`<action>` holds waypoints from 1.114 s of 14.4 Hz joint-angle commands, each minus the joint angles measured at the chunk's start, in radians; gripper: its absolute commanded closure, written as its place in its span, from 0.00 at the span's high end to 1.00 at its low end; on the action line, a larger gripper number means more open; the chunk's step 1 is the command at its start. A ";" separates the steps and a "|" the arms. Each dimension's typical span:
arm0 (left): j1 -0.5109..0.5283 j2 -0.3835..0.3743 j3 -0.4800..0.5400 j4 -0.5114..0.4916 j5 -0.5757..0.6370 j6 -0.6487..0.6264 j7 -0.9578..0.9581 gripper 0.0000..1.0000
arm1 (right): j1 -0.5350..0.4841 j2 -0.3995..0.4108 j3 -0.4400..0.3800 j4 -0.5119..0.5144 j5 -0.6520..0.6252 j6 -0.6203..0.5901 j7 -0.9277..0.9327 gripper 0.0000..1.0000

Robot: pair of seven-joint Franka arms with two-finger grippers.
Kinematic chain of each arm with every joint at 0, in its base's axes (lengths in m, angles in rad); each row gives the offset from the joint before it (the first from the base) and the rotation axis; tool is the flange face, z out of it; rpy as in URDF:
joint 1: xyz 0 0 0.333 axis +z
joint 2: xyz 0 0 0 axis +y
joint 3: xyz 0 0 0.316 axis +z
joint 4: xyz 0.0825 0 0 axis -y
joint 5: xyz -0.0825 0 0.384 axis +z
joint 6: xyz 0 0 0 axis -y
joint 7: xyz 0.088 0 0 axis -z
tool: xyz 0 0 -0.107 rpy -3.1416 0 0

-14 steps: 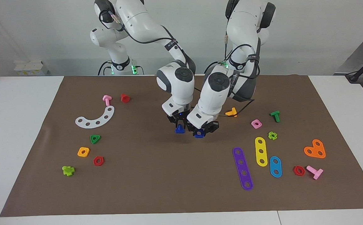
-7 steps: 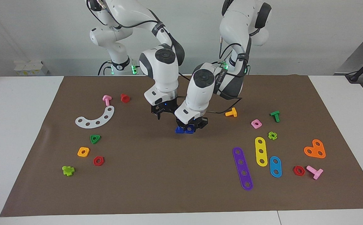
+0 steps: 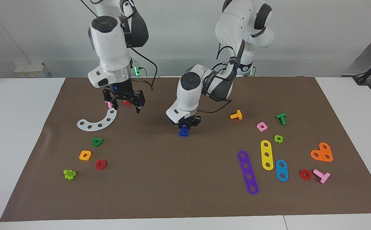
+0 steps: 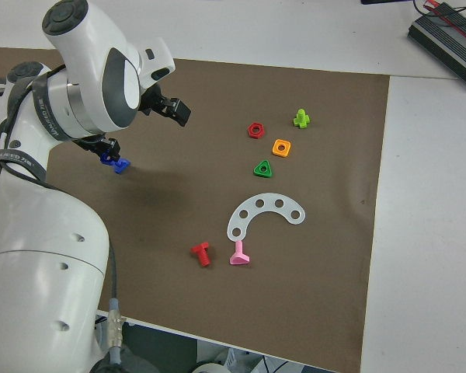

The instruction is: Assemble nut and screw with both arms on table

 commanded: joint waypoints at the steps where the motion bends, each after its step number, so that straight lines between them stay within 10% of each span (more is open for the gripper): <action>1: -0.030 -0.034 0.017 -0.068 -0.013 0.002 -0.017 0.00 | -0.079 -0.056 0.008 -0.016 0.030 -0.045 -0.136 0.99; 11: -0.039 -0.052 0.020 -0.161 -0.020 0.161 -0.055 0.00 | -0.131 -0.024 0.006 0.123 0.013 -0.142 -0.297 0.98; 16: -0.027 -0.040 0.024 -0.059 -0.027 0.038 -0.072 0.00 | -0.140 -0.036 0.004 0.101 0.025 -0.211 -0.390 0.99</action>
